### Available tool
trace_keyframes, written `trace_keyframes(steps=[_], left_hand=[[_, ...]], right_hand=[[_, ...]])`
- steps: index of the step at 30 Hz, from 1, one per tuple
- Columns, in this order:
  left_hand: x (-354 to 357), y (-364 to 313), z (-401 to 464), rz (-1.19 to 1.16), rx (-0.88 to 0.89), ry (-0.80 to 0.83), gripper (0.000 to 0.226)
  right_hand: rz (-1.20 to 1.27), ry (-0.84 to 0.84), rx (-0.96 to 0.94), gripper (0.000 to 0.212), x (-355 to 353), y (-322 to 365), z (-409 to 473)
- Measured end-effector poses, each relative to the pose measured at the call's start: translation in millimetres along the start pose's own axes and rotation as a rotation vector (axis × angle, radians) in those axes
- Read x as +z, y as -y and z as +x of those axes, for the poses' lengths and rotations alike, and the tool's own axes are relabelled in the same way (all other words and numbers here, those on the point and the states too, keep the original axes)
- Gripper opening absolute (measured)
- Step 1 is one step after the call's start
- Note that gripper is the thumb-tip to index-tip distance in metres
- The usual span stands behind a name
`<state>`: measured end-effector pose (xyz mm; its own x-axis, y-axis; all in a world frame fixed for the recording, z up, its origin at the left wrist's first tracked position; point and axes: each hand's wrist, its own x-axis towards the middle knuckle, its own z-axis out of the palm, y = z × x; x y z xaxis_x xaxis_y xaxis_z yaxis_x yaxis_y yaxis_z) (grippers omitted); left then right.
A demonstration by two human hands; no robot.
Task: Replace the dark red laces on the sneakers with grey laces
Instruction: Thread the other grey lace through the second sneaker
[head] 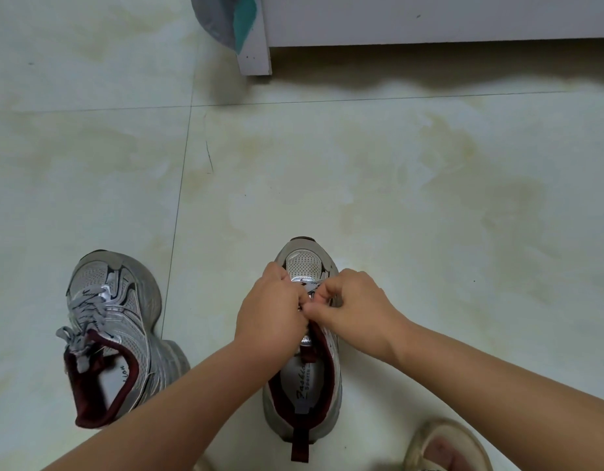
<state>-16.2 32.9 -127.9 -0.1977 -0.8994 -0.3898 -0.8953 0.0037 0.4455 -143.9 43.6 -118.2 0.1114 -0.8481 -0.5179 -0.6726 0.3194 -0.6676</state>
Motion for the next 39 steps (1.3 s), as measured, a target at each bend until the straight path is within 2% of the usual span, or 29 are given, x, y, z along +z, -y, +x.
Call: trace_keyframes(steps=[2, 6, 9, 10, 11, 13, 14, 15, 16, 17, 18, 20, 21, 23, 26, 29, 31, 35, 37, 38, 39], left_hand=[[1, 2, 2, -0.003, 0.022, 0.01, 0.01], [-10, 4, 6, 0.011, 0.091, 0.103, 0.007], [-41, 3, 7, -0.026, 0.122, 0.182, 0.018], [-55, 4, 6, -0.163, 0.115, 0.239, 0.02], [-70, 5, 3, -0.405, 0.109, 0.334, 0.018], [-98, 8, -6, -1.039, 0.143, 0.525, 0.013], [-106, 13, -8, -1.288, 0.165, 0.55, 0.02], [-108, 17, -7, -1.436, 0.187, 0.535, 0.026], [-108, 19, -7, -1.484, 0.182, 0.495, 0.028], [-102, 19, -7, -1.433, 0.149, 0.434, 0.026], [-92, 18, -7, -1.27, 0.1, 0.36, 0.021], [-65, 18, -6, -0.756, 0.005, 0.178, 0.015], [-50, 19, -7, -0.504, 0.02, 0.111, 0.016], [-23, 21, -14, -0.2, 0.064, 0.089, 0.019], [-8, 18, -23, -0.191, -0.004, 0.062, 0.012], [-6, 18, -22, -0.154, -0.008, 0.051, 0.01], [-8, 22, -20, -0.167, -0.005, 0.027, 0.01], [-11, 22, -22, -0.364, -0.05, -0.012, 0.008], [-11, 22, -24, -0.424, -0.071, -0.033, 0.012], [-11, 22, -25, -0.457, -0.074, -0.04, 0.015], [-13, 22, -25, -0.507, -0.087, -0.03, 0.018]], right_hand=[[-0.083, 0.009, 0.019, 0.017, -2, 0, -4], [-0.091, -0.007, 0.033, 0.02, -2, -3, -9], [-0.062, -0.062, 0.021, 0.03, -3, -7, -12], [-0.033, -0.07, 0.004, 0.033, -2, -8, -13], [-0.004, -0.073, -0.025, 0.035, -2, -8, -14], [0.03, -0.065, -0.113, 0.036, 0, -8, -16], [0.031, -0.061, -0.16, 0.032, 2, -8, -16], [0.026, -0.06, -0.198, 0.026, 4, -7, -16], [0.019, -0.06, -0.217, 0.018, 5, -6, -17], [0.016, -0.058, -0.222, 0.009, 5, -5, -17], [0.012, -0.062, -0.223, 0.008, 4, -4, -17], [0.036, -0.079, -0.198, 0.023, 2, -3, -17], [0.07, -0.093, -0.166, 0.025, 0, -2, -16], [0.155, -0.108, -0.09, 0.024, -3, 2, -15], [0.252, -0.157, -0.054, 0.022, -12, 14, -15], [0.532, -0.35, -0.098, 0.031, -45, 32, -15], [0.618, -0.423, -0.125, 0.032, -64, 38, -15], [0.553, -0.359, 0.023, 0.029, -65, 30, -12], [0.422, -0.317, 0.113, 0.016, -61, 24, -9], [0.321, -0.315, 0.157, 0.019, -58, 22, -9], [0.193, -0.328, 0.186, 0.033, -54, 21, -10]])
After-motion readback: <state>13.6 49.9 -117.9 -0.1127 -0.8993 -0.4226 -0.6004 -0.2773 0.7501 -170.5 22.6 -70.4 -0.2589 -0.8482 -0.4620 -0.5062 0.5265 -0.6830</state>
